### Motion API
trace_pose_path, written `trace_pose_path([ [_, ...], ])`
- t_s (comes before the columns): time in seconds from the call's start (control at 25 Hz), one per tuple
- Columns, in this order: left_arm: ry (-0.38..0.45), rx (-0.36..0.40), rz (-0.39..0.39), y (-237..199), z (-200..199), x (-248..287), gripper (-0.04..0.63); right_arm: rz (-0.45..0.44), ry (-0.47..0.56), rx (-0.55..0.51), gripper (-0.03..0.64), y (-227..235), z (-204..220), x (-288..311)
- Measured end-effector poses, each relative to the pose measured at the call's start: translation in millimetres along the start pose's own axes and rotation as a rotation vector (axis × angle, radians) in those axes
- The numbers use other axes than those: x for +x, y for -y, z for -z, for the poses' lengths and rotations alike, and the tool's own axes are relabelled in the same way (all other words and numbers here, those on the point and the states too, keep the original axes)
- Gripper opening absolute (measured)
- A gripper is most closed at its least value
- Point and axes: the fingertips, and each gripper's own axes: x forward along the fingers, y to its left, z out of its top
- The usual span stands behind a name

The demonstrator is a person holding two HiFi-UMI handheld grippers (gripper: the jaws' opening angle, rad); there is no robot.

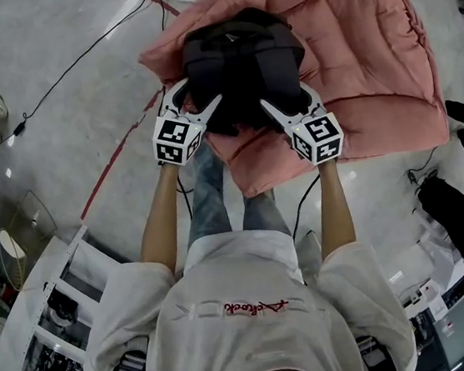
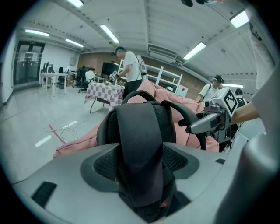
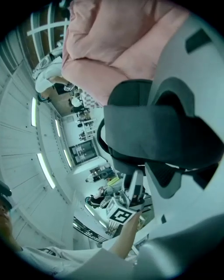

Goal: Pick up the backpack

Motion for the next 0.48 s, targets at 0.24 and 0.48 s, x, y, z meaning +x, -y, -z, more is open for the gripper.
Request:
trace_pose_path([
  [0.24, 0.031, -0.005, 0.092, 26, -5, -7, 0.309, -0.148, -0.061, -0.082, 0.328, -39, 11, 13],
  [0.48, 0.072, -0.072, 0.252, 49, -15, -4, 0.29, -0.214, -0.017, -0.035, 0.317, -43, 2, 10],
])
